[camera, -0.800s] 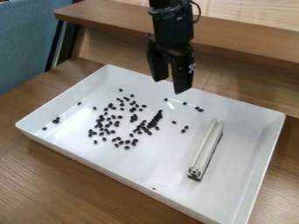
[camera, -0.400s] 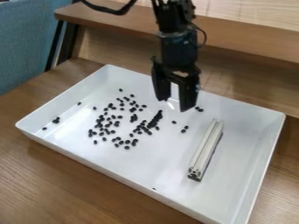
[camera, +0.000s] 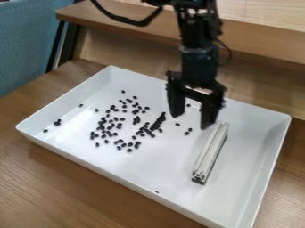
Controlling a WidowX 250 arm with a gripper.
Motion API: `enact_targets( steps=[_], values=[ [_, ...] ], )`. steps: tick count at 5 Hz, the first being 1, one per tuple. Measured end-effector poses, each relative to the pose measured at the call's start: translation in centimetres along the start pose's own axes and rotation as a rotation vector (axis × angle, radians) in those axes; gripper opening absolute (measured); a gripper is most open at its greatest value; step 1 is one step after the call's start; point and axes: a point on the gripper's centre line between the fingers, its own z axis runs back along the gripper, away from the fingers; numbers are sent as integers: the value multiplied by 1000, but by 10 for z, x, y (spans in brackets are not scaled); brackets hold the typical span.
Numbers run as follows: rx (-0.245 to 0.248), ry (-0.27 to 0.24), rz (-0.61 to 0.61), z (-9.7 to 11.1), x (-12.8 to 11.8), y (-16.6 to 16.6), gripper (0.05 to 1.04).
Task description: Sweep into pile
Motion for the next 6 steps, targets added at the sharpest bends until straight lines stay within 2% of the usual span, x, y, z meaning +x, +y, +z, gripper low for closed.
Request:
enact_targets(
  steps=[1, 2, 4, 5, 6],
  values=[
    [15, 27, 69, -7, -4, -17, 998],
    [16, 18, 141, -17, -7, -21, 998],
    [-27, 18, 137, -39, 0, -24, 998],
    [-26, 42, 157, -54, 2, -19, 998],
    [-20, 43, 176, -60, 8, -18, 960]
  ],
)
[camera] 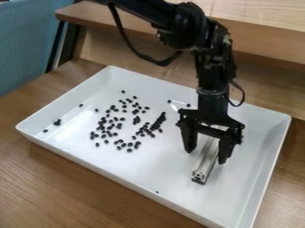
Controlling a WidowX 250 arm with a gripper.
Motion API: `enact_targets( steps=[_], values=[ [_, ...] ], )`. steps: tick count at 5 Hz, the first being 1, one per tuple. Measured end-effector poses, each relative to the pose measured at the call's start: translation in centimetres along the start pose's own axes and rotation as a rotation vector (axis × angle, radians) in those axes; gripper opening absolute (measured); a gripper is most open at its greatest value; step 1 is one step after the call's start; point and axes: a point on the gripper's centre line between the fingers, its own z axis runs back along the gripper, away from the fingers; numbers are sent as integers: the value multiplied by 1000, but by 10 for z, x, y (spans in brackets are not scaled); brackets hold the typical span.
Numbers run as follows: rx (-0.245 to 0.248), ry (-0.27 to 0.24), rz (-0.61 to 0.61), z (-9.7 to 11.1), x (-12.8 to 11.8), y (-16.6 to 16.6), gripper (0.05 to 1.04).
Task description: Sweep into pile
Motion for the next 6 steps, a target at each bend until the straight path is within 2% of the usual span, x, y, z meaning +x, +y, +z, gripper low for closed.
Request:
enact_targets(
  steps=[1, 2, 4, 6],
  values=[
    [17, -26, -10, 2, 5, 0, 684],
    [28, -11, -24, -2, 7, -3, 421],
    [37, 8, -119, -1, 6, 1, 398],
    [-22, -27, -93, -2, 6, 44, 398]
  ],
)
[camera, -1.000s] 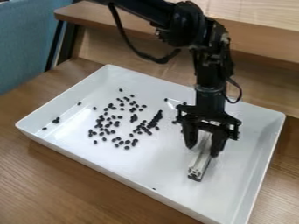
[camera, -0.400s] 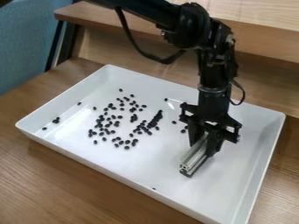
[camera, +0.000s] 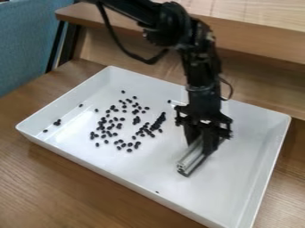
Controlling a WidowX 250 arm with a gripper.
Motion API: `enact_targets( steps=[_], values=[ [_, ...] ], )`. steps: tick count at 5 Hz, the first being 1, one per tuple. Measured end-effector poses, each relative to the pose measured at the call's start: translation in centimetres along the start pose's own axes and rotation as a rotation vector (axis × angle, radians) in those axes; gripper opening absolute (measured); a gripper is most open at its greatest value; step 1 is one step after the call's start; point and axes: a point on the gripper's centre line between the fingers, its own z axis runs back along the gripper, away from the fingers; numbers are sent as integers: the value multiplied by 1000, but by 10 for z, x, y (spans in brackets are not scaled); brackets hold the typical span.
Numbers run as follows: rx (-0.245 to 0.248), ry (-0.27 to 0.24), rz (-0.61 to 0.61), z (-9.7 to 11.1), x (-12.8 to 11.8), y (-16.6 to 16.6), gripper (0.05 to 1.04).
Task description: Sweep into pile
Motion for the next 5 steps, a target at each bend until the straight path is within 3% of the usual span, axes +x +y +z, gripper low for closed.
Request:
enact_targets(
  steps=[1, 2, 5],
  values=[
    [-24, -29, 30, 3, 0, 24, 398],
    [-10, -27, 47, 4, 1, 39, 398],
    [101, 70, 106, 16, -37, 108, 397]
  ],
)
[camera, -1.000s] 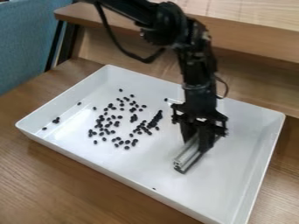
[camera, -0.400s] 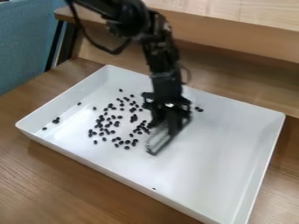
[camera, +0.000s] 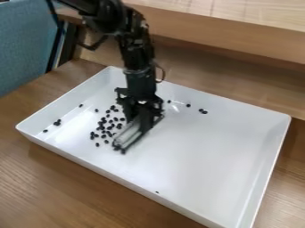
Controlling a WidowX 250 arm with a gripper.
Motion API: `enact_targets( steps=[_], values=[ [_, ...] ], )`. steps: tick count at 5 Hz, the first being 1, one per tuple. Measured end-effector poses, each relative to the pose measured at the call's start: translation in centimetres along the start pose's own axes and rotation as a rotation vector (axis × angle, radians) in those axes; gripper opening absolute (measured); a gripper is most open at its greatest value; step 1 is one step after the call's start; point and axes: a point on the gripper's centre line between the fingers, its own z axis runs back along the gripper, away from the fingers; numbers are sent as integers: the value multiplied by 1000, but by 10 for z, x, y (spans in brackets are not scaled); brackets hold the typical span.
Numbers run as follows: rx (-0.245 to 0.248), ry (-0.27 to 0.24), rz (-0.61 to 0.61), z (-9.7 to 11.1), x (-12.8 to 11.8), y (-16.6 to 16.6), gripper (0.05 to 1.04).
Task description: Sweep into pile
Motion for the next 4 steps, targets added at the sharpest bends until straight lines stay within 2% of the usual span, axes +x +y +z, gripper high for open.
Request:
enact_targets(
  steps=[1, 2, 4],
  values=[
    [4, 19, 29, 0, -21, 22, 397],
    [9, 6, 43, 1, -27, 35, 397],
    [14, -6, 50, 4, -22, 61, 397]
  ],
)
